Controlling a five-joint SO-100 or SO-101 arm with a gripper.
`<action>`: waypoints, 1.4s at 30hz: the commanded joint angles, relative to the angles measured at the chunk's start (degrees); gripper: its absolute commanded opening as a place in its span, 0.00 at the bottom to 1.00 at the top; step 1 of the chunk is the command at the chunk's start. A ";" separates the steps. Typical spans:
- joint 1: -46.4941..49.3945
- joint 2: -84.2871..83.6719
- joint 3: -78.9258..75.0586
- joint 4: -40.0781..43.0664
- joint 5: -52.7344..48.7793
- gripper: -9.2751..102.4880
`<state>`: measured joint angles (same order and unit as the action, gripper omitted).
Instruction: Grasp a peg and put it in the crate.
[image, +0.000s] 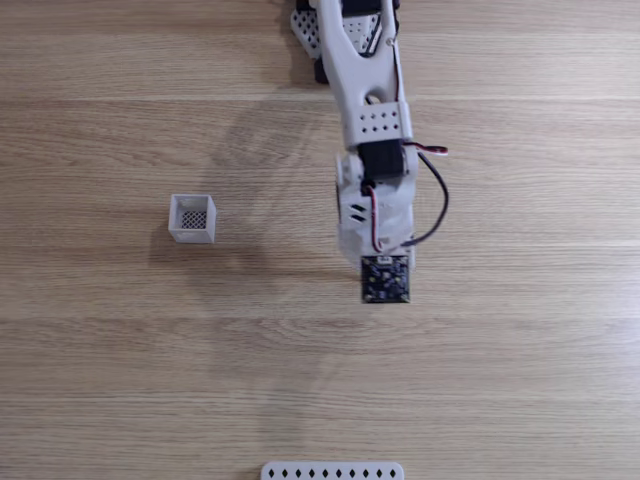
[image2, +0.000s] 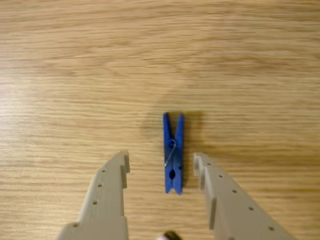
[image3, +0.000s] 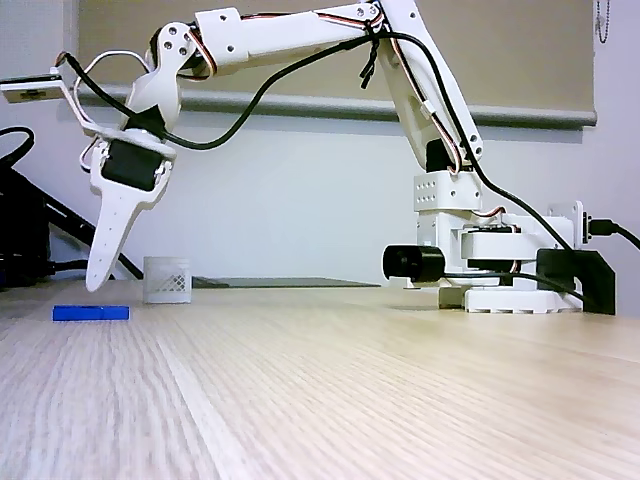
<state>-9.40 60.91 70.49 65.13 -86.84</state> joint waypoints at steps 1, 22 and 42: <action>-0.35 1.49 -6.59 -0.09 0.88 0.28; 0.70 1.76 3.43 -0.79 0.53 0.20; 11.16 36.12 47.20 -46.76 0.88 0.08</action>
<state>-2.72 79.19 105.29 31.64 -86.40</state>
